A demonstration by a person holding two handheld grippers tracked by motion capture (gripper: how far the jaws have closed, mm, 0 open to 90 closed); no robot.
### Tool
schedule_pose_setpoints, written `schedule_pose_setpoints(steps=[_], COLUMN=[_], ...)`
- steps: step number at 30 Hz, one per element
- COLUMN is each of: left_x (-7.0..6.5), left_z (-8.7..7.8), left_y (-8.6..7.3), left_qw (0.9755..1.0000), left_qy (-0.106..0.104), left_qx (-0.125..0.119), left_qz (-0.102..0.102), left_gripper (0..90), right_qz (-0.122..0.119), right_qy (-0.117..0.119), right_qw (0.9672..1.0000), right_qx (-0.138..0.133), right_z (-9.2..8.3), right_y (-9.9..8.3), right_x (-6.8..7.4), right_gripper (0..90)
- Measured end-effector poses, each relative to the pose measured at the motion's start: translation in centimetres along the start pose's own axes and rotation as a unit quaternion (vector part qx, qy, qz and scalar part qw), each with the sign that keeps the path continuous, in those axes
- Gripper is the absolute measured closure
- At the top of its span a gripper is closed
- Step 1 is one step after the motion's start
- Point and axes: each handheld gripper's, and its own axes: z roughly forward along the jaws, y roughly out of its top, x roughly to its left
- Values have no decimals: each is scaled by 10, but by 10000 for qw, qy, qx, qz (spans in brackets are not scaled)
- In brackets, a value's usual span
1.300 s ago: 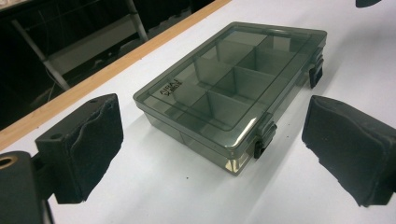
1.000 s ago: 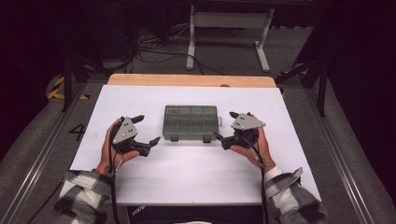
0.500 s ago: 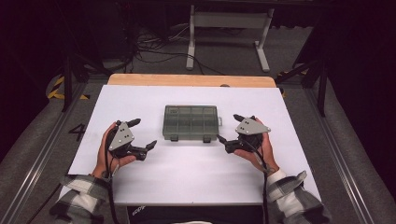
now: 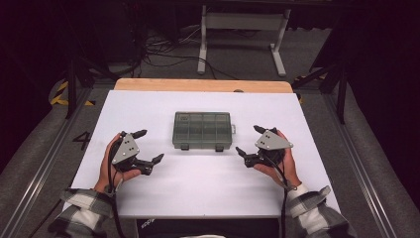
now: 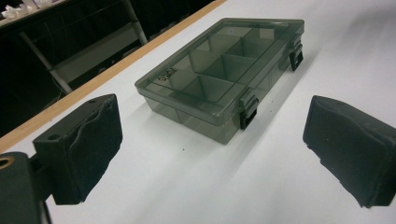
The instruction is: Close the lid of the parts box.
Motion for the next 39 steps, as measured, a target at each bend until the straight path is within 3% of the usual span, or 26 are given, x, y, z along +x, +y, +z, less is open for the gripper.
schedule_pose_setpoints(steps=[20, 24, 32, 39], left_x=[-3, -5, -9, -10], left_z=[-21, -25, -34, -42], left_y=[-7, -10, -16, -24], left_qw=[9995, 9994, 9994, 9989], left_qy=[35, 48, 130, 209], left_qx=[-283, -273, -265, -232], left_qz=[-160, -186, -188, -338], left_gripper=[33, 31, 35, 36], right_qz=[85, 129, 214, 270], right_qy=[-174, -388, -481, -668], right_qw=[9998, 9991, 9986, 9974], right_qx=[-103, -91, -98, -81], right_z=[-29, -36, -45, -56], right_y=[-21, -26, -33, -45], right_x=[3, 4, 4, 5], right_gripper=[62, 62, 50, 52])
